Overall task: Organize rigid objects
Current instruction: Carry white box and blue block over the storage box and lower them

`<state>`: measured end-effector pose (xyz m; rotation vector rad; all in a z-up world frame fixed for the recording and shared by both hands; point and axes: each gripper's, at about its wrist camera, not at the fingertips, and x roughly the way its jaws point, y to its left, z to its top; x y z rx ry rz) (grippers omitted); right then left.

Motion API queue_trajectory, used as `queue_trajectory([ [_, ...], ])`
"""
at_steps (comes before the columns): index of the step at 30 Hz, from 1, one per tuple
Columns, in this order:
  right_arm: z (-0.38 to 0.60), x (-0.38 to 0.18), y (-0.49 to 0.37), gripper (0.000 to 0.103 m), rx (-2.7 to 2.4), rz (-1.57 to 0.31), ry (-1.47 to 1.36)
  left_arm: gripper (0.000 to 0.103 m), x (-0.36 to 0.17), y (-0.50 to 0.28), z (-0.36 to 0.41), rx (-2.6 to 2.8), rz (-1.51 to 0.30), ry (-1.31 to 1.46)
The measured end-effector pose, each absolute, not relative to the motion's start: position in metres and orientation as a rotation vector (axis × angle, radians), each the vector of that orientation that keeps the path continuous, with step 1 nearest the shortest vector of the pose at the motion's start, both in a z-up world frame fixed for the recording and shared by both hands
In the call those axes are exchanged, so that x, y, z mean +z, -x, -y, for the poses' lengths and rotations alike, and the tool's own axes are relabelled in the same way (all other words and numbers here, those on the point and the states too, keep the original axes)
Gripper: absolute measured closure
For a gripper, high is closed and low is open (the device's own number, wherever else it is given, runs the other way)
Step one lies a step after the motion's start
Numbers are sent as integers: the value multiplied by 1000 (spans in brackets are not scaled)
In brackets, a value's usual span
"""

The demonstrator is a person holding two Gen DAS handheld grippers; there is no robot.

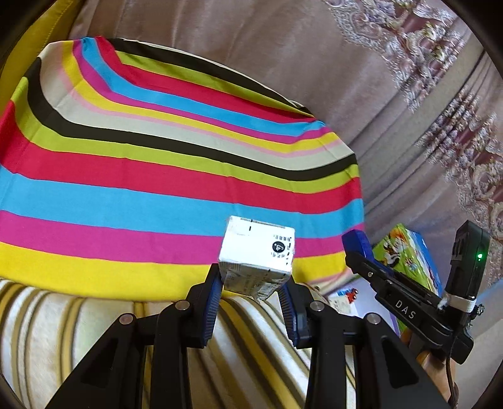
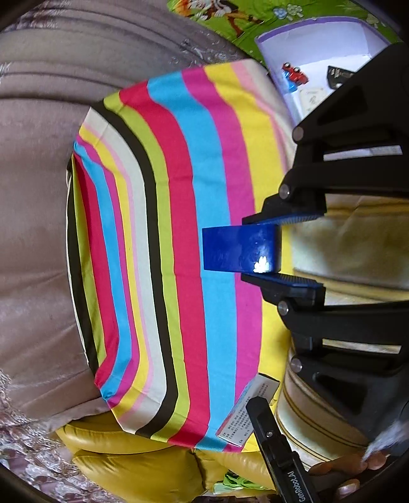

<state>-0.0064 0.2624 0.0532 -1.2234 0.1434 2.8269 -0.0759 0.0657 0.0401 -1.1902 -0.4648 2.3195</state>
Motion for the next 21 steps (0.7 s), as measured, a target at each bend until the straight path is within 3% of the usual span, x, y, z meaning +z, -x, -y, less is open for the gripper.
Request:
queue_trajectory([
  [21,-348,45,-73,72,2637,-225,1187,67,46,47,-173,2104,239,1218],
])
